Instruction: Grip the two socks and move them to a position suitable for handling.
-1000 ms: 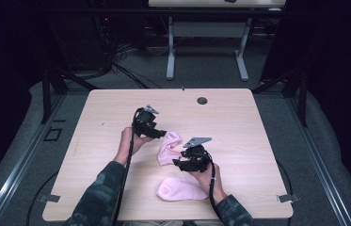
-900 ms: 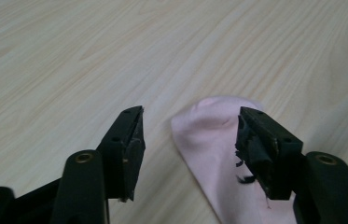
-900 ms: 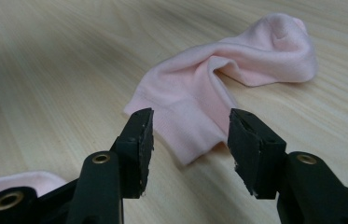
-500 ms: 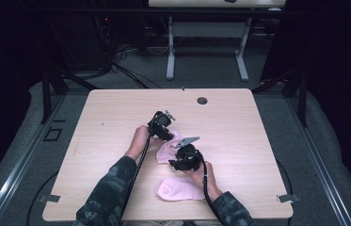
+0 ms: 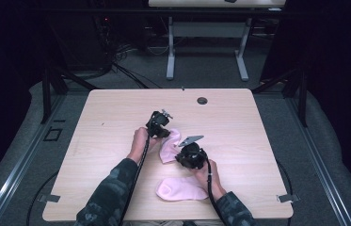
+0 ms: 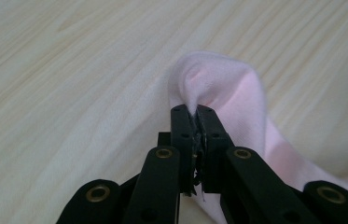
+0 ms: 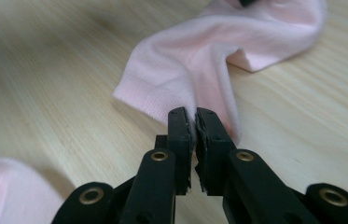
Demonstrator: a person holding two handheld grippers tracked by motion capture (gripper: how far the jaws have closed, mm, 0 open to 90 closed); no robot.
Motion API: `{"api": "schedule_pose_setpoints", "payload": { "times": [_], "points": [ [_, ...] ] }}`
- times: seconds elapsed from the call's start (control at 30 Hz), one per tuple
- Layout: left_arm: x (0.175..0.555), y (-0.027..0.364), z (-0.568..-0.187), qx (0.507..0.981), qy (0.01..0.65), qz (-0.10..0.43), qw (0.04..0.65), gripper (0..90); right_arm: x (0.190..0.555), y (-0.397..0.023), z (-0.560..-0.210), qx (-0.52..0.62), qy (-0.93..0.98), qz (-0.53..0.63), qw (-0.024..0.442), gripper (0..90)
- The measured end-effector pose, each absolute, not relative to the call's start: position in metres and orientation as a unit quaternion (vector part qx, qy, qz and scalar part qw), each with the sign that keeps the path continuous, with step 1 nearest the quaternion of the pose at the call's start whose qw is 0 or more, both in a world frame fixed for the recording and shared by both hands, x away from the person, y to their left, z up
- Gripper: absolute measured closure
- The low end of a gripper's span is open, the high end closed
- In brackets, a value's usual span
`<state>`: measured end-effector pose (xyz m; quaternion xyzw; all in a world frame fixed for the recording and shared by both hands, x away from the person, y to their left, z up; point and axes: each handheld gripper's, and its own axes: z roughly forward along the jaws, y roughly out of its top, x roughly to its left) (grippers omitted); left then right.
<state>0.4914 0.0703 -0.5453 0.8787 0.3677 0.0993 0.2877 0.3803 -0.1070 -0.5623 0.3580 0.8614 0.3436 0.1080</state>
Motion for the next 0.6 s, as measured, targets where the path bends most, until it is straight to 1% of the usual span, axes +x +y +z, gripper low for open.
{"api": "schedule_pose_setpoints", "payload": {
  "times": [0.07, 0.13, 0.27, 0.33, 0.37, 0.43, 0.5, 0.53, 0.57, 0.6],
  "points": [
    [0.481, 0.079, -0.537, 0.858, 0.406, 0.094, 0.301, 87.3, 0.377, -0.120, -0.551, 0.358, 0.861, 0.340, 0.121, 85.0],
    [0.468, 0.084, -0.533, 0.845, 0.425, 0.078, 0.315, 87.3, 0.376, -0.134, -0.540, 0.354, 0.862, 0.340, 0.126, 85.0],
    [0.438, 0.083, -0.534, 0.837, 0.435, 0.067, 0.325, 86.9, 0.378, -0.159, -0.531, 0.352, 0.866, 0.326, 0.141, 84.9],
    [0.432, 0.080, -0.536, 0.837, 0.435, 0.067, 0.325, 86.5, 0.378, -0.167, -0.533, 0.353, 0.869, 0.313, 0.145, 84.8],
    [0.422, 0.078, -0.542, 0.838, 0.435, 0.067, 0.322, 86.2, 0.378, -0.169, -0.535, 0.348, 0.874, 0.306, 0.143, 84.8],
    [0.415, 0.076, -0.551, 0.842, 0.435, 0.062, 0.314, 85.4, 0.378, -0.173, -0.542, 0.339, 0.885, 0.284, 0.148, 84.4],
    [0.409, 0.074, -0.559, 0.844, 0.434, 0.049, 0.310, 82.4, 0.380, -0.175, -0.553, 0.338, 0.889, 0.272, 0.147, 83.7],
    [0.407, 0.074, -0.562, 0.847, 0.435, 0.050, 0.302, 77.3, 0.381, -0.176, -0.558, 0.337, 0.891, 0.268, 0.143, 82.2],
    [0.404, 0.074, -0.563, 0.847, 0.433, 0.051, 0.304, 70.6, 0.382, -0.176, -0.561, 0.339, 0.891, 0.266, 0.145, 77.5],
    [0.401, 0.075, -0.562, 0.848, 0.431, 0.055, 0.303, 68.6, 0.382, -0.178, -0.562, 0.340, 0.890, 0.269, 0.141, 72.7]
  ]
}}
